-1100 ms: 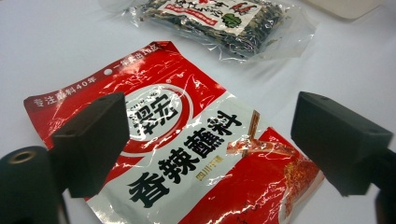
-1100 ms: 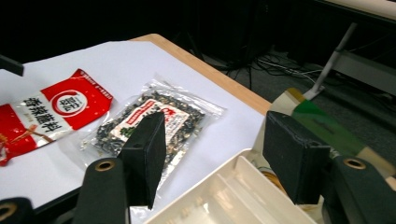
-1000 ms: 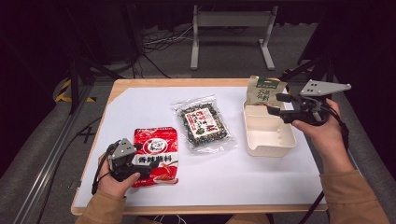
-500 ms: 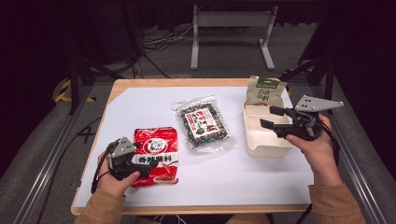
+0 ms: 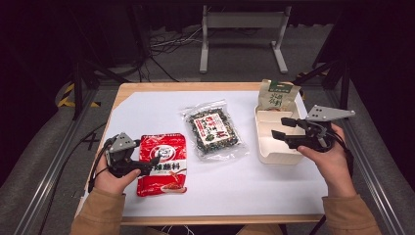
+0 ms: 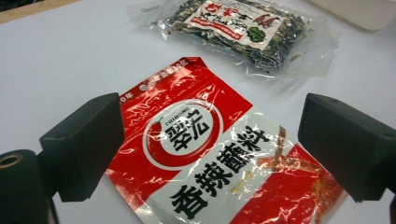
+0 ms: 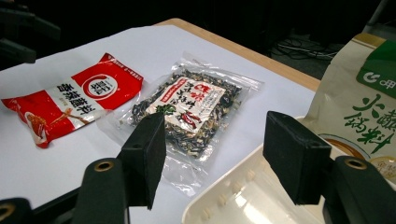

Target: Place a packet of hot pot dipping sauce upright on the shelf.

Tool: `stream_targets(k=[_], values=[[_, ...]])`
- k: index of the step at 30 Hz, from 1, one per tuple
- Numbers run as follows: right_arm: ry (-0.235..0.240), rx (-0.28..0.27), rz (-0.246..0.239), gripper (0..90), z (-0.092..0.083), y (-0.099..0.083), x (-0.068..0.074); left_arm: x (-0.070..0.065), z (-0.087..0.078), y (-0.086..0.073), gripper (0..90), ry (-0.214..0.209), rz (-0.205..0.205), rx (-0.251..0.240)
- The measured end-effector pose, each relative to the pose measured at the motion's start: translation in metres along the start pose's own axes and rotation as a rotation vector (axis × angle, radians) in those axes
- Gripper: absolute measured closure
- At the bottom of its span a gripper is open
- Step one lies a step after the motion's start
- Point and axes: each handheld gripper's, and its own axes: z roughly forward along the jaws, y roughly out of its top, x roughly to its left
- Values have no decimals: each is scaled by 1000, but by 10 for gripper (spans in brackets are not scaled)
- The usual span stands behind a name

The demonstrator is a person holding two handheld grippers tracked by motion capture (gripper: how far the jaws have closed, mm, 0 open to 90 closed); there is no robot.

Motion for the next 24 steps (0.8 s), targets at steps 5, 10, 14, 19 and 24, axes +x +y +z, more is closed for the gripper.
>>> stream_targets(k=[5,10,14,19,24], values=[[5,-4,-9,388,3,-1,2,16,1,5,94,24,-30,-1],[6,0,-12,384,6,-1,2,28,7,6,108,34,-56,-16],[8,-2,-17,379,7,-2,3,36,14,5,122,37,-69,-17],[11,3,-16,375,8,-5,4,50,21,3,152,47,-115,-24],[24,8,-8,394,9,-7,4,66,28,-3,246,59,-146,-9]])
